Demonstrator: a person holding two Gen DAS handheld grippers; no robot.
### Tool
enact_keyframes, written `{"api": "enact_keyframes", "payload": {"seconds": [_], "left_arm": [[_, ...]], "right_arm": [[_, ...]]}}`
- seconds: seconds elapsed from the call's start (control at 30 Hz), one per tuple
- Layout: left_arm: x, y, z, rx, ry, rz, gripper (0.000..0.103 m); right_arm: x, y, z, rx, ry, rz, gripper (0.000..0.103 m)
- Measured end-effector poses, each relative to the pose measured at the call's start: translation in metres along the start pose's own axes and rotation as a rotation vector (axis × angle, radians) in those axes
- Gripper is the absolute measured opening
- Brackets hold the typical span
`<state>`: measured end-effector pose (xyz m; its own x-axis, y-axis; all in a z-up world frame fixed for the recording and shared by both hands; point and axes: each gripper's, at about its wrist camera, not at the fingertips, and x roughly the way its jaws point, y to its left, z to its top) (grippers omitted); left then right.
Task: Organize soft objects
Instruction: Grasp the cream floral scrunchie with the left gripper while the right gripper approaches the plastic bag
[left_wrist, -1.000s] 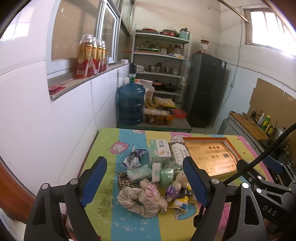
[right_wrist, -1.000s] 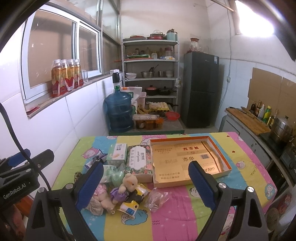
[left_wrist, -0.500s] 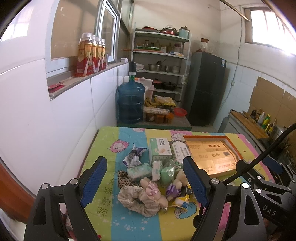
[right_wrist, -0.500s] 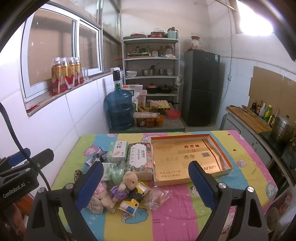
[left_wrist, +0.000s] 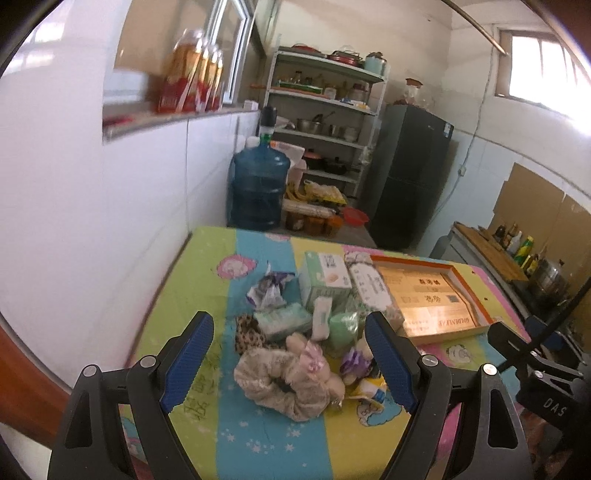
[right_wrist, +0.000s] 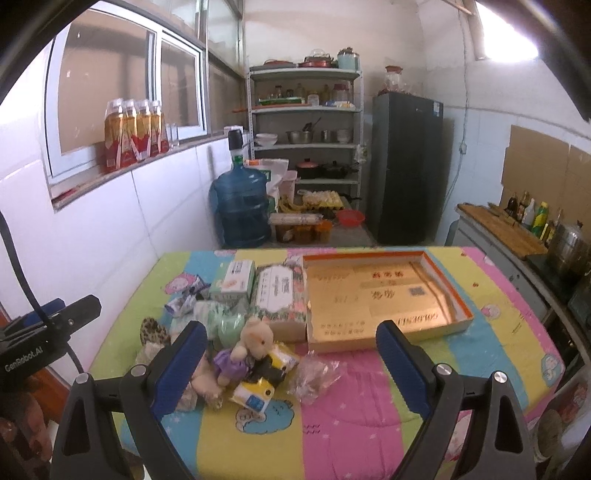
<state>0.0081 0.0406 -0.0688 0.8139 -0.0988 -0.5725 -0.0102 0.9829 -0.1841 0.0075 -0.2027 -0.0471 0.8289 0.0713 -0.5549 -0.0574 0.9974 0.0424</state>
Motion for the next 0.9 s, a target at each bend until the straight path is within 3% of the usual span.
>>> {"api": "enact_keyframes", "payload": {"seconds": [0.27, 0.43, 0.67, 0.8, 0.9], "left_arm": [[0.041, 0.018, -0.044, 0.028, 0.048, 0.012, 0.085], [0.068, 0.027, -0.062, -0.012, 0.087, -0.019, 0.085], [0.105, 0.035, -0.083, 0.04, 0.114, 0.007, 0.084], [0.124, 0.042, -0.09, 0.039, 0.156, 0.0, 0.07], [0.137, 0.043, -0.093, 0.052, 0.183, -0.018, 0.05]], "right_arm": [[0.015, 0.004, -0.024, -0.026, 0.036, 0.037, 0.093], [0.024, 0.008, -0.035, -0.045, 0.075, 0.043, 0.093], [0.029, 0.004, -0.044, -0.048, 0.112, 0.021, 0.093], [0.034, 0.0, -0.049, -0.029, 0.14, 0.011, 0.093], [0.042, -0.005, -0.054, -0.007, 0.17, 0.01, 0.093]]}}
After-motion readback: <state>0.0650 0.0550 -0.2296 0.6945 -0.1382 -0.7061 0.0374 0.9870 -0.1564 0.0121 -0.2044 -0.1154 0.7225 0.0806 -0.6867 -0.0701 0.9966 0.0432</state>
